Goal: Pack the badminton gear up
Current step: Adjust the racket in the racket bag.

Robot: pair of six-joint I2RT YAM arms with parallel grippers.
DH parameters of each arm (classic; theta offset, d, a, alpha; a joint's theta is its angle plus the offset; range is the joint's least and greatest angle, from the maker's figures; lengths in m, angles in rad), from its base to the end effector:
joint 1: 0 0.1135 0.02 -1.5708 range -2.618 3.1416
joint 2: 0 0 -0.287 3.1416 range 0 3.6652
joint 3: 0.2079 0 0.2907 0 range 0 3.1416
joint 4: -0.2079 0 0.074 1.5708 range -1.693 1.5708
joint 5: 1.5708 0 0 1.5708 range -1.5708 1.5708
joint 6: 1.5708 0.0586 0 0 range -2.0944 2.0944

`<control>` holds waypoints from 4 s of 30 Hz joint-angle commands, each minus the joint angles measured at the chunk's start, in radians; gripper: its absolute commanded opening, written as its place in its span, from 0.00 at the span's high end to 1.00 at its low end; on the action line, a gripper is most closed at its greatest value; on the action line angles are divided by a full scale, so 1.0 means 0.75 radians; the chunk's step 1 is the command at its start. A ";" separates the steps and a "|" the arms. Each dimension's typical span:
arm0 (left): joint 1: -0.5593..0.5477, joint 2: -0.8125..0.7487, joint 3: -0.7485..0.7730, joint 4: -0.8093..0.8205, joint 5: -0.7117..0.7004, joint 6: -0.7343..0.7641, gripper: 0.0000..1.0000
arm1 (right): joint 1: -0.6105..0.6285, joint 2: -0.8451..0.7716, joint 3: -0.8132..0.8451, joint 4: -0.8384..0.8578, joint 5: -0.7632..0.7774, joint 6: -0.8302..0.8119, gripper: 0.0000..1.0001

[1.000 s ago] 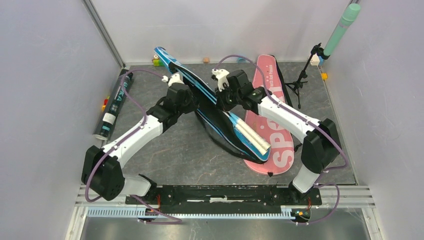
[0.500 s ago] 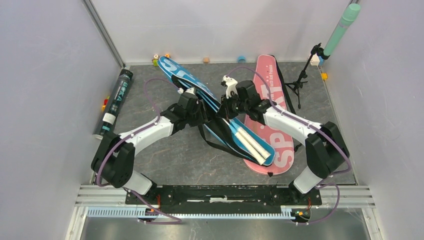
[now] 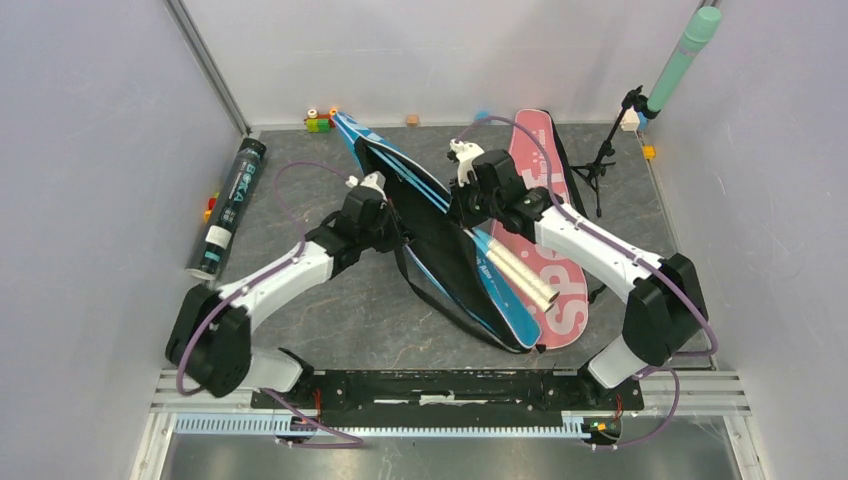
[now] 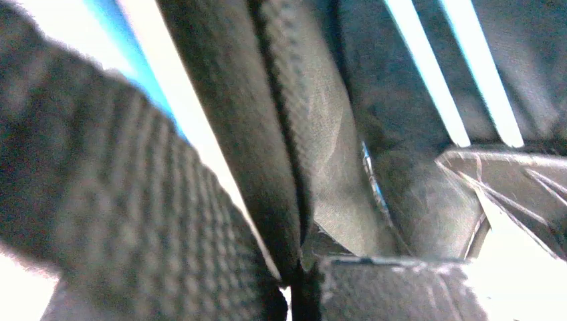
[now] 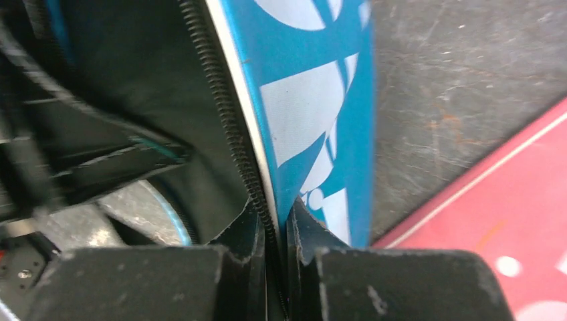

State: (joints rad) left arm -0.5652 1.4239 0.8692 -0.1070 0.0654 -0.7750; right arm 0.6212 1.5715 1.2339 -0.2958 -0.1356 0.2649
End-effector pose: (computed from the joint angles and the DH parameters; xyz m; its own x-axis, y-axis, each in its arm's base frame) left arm 0.2985 -0.1939 0.2172 -0.7751 -0.3352 -0.5355 0.0499 0.8126 -0.5807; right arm 0.3328 0.2479 0.2847 -0.6387 -0.1381 -0.7570 -0.5160 0.8066 0.2883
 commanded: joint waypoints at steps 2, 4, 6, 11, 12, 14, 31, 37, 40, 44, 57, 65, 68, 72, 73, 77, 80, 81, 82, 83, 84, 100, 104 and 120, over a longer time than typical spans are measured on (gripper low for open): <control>-0.067 -0.268 0.084 -0.408 0.231 0.083 0.98 | -0.033 0.050 0.249 -0.025 0.627 -0.103 1.00; -0.068 -0.303 0.097 -0.461 0.220 0.087 0.98 | -0.033 0.089 0.279 -0.082 0.640 -0.117 1.00; -0.070 -0.311 0.092 -0.444 0.159 0.085 0.98 | -0.033 0.094 0.233 -0.059 0.572 -0.117 1.00; -0.067 -0.169 0.093 -0.228 0.153 0.040 0.98 | -0.001 0.051 0.030 0.113 0.285 -0.076 0.90; -0.067 -0.121 0.110 -0.184 0.169 0.033 0.98 | 0.004 0.042 -0.023 0.164 0.228 -0.049 0.81; -0.068 -0.039 0.161 -0.147 0.203 0.029 0.98 | 0.004 0.021 -0.128 0.279 0.064 0.015 0.76; -0.068 0.123 0.366 -0.359 0.126 0.216 0.98 | -0.119 -0.553 -0.578 0.549 -0.433 -0.220 0.09; -0.067 0.126 0.345 -0.350 0.158 0.293 0.98 | -0.124 -0.822 -0.773 0.332 -0.255 -0.254 0.09; -0.067 0.104 0.304 -0.303 0.169 0.300 0.98 | -0.125 -0.881 -0.862 0.219 -0.261 -0.217 0.10; -0.067 0.080 0.272 -0.287 0.159 0.307 0.98 | -0.125 -0.927 -0.930 0.039 -0.366 -0.245 0.11; -0.067 0.013 0.211 -0.263 0.177 0.378 0.98 | -0.127 -0.728 -0.981 -0.159 -0.398 -0.412 0.35; -0.071 0.039 0.231 -0.289 0.044 0.317 0.98 | -0.125 -0.673 -0.704 -0.354 -0.423 -0.296 1.00; -0.081 0.030 0.243 -0.321 -0.023 0.279 0.98 | -0.103 -0.696 -0.589 -0.373 -0.370 -0.139 1.00; -0.118 0.026 0.271 -0.381 -0.137 0.241 0.98 | -0.034 -0.721 -0.465 -0.325 -0.336 0.008 1.00; -0.122 0.028 0.269 -0.377 -0.148 0.216 0.98 | -0.007 -0.730 -0.466 -0.247 -0.353 0.075 1.00; -0.158 0.023 0.278 -0.366 -0.229 0.155 0.98 | 0.061 -0.765 -0.469 0.052 -0.447 0.248 1.00; -0.179 0.021 0.291 -0.363 -0.252 0.123 0.98 | 0.125 -0.784 -0.481 0.254 -0.358 0.365 1.00; -0.186 0.022 0.296 -0.361 -0.258 0.112 0.98 | 0.157 -0.785 -0.493 0.310 -0.316 0.398 1.00; -0.196 0.026 0.303 -0.361 -0.275 0.107 0.98 | 0.179 -0.781 -0.512 0.378 -0.293 0.426 1.00; -0.210 0.027 0.311 -0.375 -0.291 0.107 0.98 | 0.206 -0.773 -0.532 0.444 -0.255 0.448 1.00; -0.221 0.025 0.316 -0.385 -0.303 0.103 0.98 | 0.232 -0.762 -0.562 0.498 -0.199 0.481 1.00; -0.249 -0.170 0.208 -0.454 -0.188 0.075 0.98 | 0.433 -0.422 -0.518 0.259 0.920 0.366 1.00; -0.249 -0.187 0.211 -0.463 -0.121 0.102 0.98 | 0.444 -0.344 -0.412 0.133 1.185 0.287 0.99; -0.202 -0.047 0.197 -0.398 0.187 0.124 0.98 | 0.431 0.042 -0.372 0.433 1.483 -0.090 0.69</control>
State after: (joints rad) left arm -0.6643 1.3842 1.0328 -0.2981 -0.1196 -0.6930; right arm 0.9836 1.5547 0.8616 -0.3504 0.7685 0.1844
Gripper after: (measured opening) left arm 0.064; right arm 0.376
